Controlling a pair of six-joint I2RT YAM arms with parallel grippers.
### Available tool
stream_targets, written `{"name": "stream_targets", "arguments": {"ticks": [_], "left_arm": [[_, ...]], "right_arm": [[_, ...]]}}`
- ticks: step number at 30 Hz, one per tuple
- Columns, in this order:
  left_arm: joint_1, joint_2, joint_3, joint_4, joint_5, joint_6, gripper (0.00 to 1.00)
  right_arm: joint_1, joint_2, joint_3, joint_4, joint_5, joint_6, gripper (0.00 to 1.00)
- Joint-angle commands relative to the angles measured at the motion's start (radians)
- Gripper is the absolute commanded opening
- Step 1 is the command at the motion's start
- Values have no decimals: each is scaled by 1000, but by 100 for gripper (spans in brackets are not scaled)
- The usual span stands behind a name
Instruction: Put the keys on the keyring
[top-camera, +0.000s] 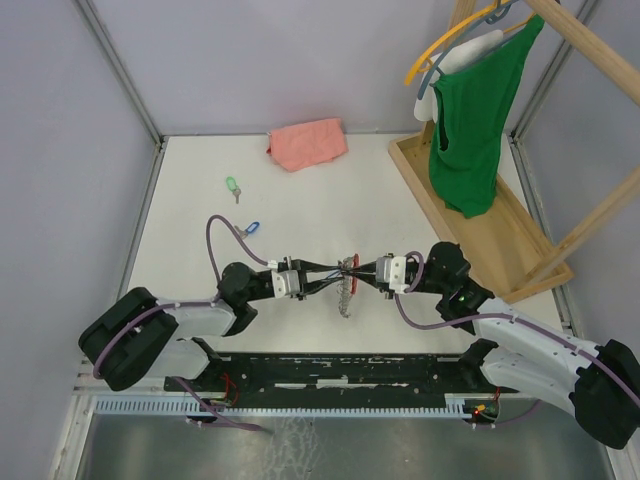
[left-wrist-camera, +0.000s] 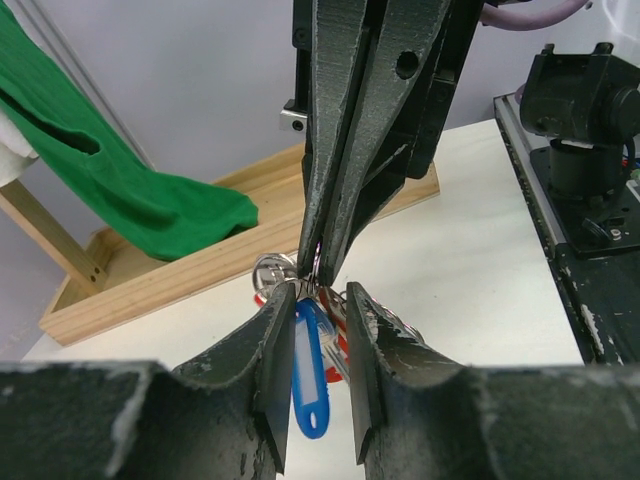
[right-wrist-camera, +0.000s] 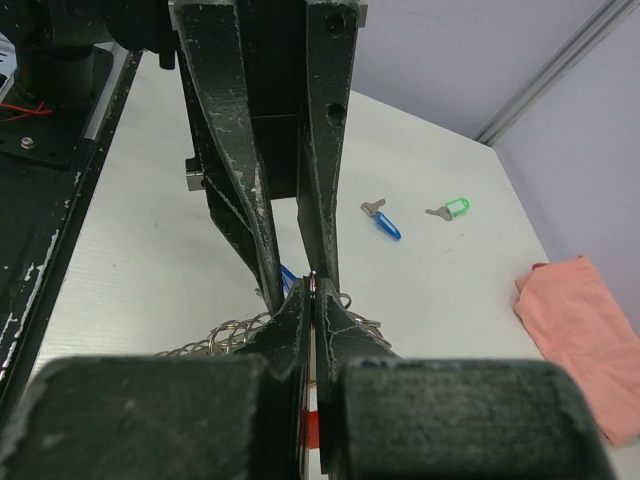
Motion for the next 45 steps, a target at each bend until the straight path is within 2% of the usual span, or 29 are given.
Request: {"name": "stream_targets", "arguments": {"ticks": [1, 4, 8, 9, 12, 15, 20, 26, 34, 45], "left_arm": [[-4, 15, 37, 69, 29, 32, 29], [-5, 13, 36, 64, 31, 31, 22], [-5, -8, 37, 32, 30, 40, 4], [-5, -17, 38, 12, 28, 45, 3], [-5, -55, 54, -104, 22, 72, 3], [-5, -115, 79, -290, -2, 109, 3], [-6, -223, 132, -613, -59, 183, 3], [-8, -283, 201, -915, -138, 233, 3], [-35, -267, 271, -1086, -221, 267, 3], [-49, -254, 285, -1096, -231, 265, 3]], "right_arm": [[-1, -1, 62, 36, -40, 10, 1], [0, -3, 67, 7, -41, -3, 0], [-1, -5, 85, -68, -44, -34, 1], [-1, -7, 89, -84, -43, -37, 1], [-1, -15, 120, -186, -38, -76, 1], [-1, -24, 177, -356, -5, -103, 2], [-1, -3, 264, -600, 3, -154, 12], [-1, 26, 329, -728, 29, -210, 24], [-2, 99, 335, -691, 60, -223, 32], [3, 193, 293, -514, 38, -72, 33]]}}
